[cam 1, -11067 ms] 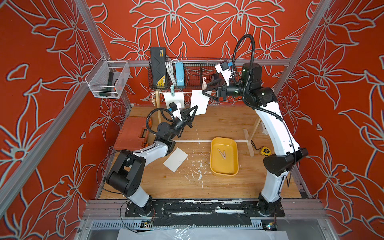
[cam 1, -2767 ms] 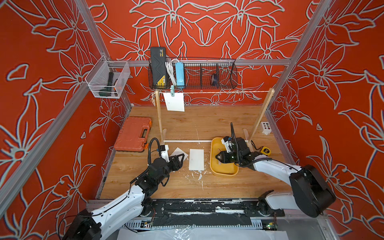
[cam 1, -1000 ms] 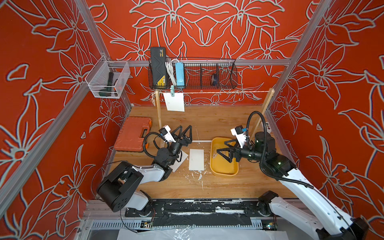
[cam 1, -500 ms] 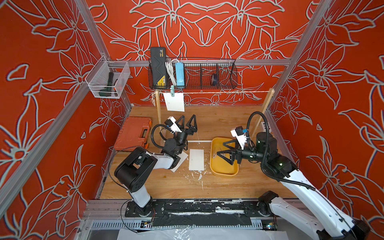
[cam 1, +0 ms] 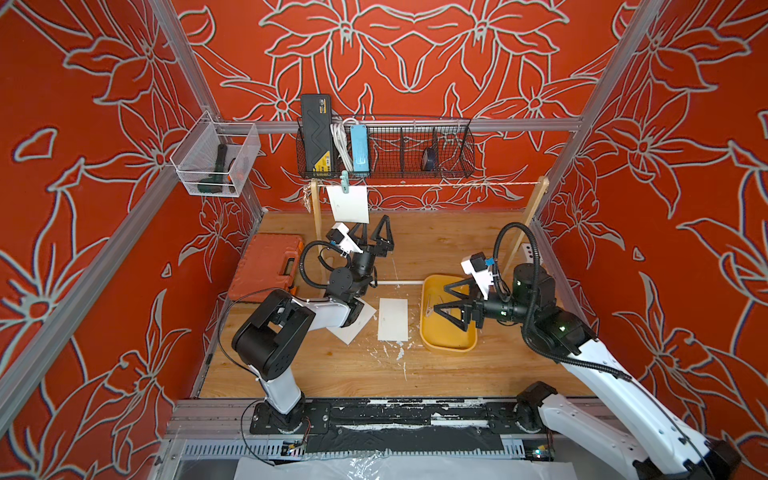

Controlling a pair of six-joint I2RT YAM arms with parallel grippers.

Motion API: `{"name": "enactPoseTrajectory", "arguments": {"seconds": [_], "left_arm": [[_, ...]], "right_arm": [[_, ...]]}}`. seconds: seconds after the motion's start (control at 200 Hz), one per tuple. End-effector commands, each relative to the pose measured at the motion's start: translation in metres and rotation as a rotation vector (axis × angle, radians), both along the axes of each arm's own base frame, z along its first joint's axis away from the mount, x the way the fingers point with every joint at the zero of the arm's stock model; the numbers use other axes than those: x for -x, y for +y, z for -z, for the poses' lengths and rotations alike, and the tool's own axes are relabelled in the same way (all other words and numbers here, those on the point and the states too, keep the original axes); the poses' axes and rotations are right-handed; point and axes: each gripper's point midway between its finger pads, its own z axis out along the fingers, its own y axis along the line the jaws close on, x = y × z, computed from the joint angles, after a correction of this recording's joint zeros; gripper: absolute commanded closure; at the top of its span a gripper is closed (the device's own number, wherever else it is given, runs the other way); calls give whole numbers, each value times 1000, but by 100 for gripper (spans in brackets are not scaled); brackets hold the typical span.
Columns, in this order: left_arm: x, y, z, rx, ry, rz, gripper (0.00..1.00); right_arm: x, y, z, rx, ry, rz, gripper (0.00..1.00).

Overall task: Remove the postcards from the strings
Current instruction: Pinch the postcard on the clothesline.

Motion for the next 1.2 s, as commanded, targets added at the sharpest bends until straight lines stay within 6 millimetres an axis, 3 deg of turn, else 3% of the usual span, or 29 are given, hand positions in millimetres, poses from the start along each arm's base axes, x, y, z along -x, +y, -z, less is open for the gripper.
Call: {"name": "enactPoseTrajectory", "arguments": {"seconds": [0.0,0.591,1.066,1.196], "left_arm": [[28,20,-49,107,-219,-15,3],[62,30,-62,115,-251,43,24],[69,42,-51,142,-212,31,51],[73,46,-53,144,-216,16,51]], "right_arm": [[2,4,-24,-37,-62,-28,5],[-7,3,-17,-25,-48,17,5],[-12,5,-14,-22,-43,23,5],[-12,6,-13,-23,-39,20,5]]}}
